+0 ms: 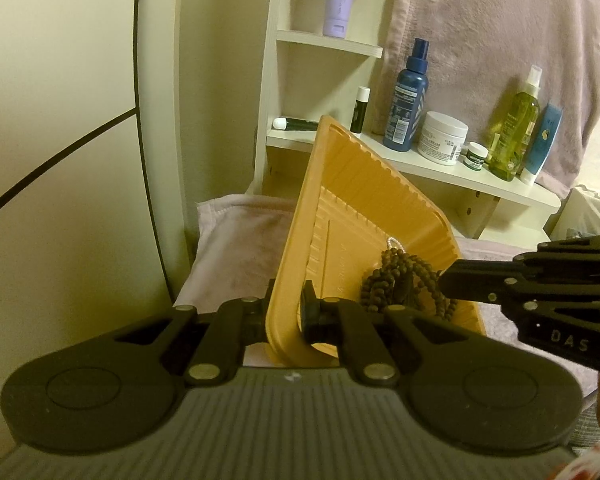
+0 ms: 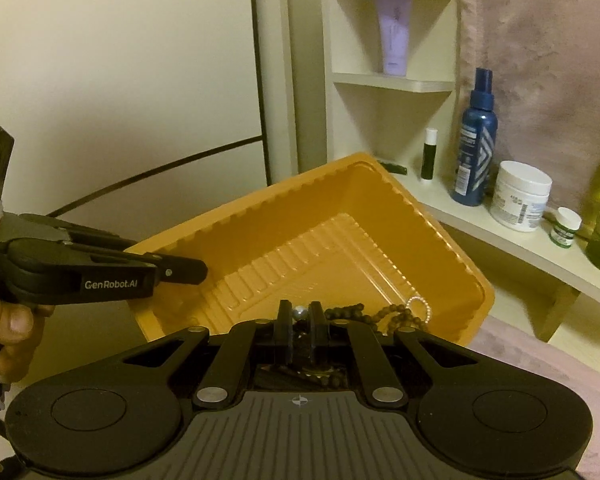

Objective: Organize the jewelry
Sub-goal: 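Carry the earring into the orange tray and open the right gripper, then lower the orange tray flat onto the towel with the left gripper and release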

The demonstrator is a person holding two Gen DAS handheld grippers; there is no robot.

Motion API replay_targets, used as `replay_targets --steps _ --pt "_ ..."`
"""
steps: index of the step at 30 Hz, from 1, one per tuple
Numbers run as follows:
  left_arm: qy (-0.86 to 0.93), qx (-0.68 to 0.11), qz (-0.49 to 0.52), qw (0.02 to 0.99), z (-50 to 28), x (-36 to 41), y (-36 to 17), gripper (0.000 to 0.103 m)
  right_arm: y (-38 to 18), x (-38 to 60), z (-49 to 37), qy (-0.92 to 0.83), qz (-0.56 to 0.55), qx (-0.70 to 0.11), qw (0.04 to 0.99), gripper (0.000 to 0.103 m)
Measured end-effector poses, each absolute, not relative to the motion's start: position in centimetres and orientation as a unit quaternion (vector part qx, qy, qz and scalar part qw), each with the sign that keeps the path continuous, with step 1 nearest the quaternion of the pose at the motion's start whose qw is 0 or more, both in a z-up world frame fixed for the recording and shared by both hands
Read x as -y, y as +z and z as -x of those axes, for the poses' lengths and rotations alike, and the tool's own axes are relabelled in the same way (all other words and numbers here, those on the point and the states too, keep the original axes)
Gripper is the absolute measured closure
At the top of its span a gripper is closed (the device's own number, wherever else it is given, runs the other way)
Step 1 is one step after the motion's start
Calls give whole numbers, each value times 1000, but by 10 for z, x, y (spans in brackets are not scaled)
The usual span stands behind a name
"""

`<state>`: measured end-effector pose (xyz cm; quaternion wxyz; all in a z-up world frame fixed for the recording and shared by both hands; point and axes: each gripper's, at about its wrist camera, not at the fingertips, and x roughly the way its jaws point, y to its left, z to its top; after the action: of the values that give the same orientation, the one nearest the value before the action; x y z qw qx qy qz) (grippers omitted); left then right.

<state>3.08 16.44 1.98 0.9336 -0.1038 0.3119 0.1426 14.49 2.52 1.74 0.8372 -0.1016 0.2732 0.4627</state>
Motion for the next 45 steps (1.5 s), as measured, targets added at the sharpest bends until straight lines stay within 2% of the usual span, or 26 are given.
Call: replay_targets --steps 4,6,7,8,16,28,33,36,38,39,45 --pt "142 -312 108 933 -31 -166 19 95 15 -28 -148 477 86 -280 829 93" --pt "142 -312 112 933 -30 -168 18 95 16 -26 -150 469 74 -284 833 65" --pt "141 -312 113 933 -30 -169 17 95 17 -22 -152 462 65 -282 838 46" --pt "141 -312 114 932 -29 -169 16 95 18 -18 -153 457 57 -279 843 44" --pt "138 -311 135 930 -29 -179 10 95 18 32 -161 385 10 -294 875 44" --pt "130 -323 246 904 -27 -223 -23 96 10 74 -156 333 -40 -322 885 44" --pt "119 -324 299 890 -25 -238 -39 93 6 77 -150 323 -44 -328 886 44" --pt "117 -323 315 885 -22 -243 -45 87 5 79 -147 317 -47 -332 887 44" --pt "117 -315 323 885 -19 -245 -46 70 6 81 -144 313 -45 -333 888 44" --pt "118 -308 327 886 -17 -247 -47 66 7 81 -143 312 -45 -334 889 44" --pt "131 -289 338 886 -4 -262 -42 63 8 87 -139 295 -53 -338 892 44"
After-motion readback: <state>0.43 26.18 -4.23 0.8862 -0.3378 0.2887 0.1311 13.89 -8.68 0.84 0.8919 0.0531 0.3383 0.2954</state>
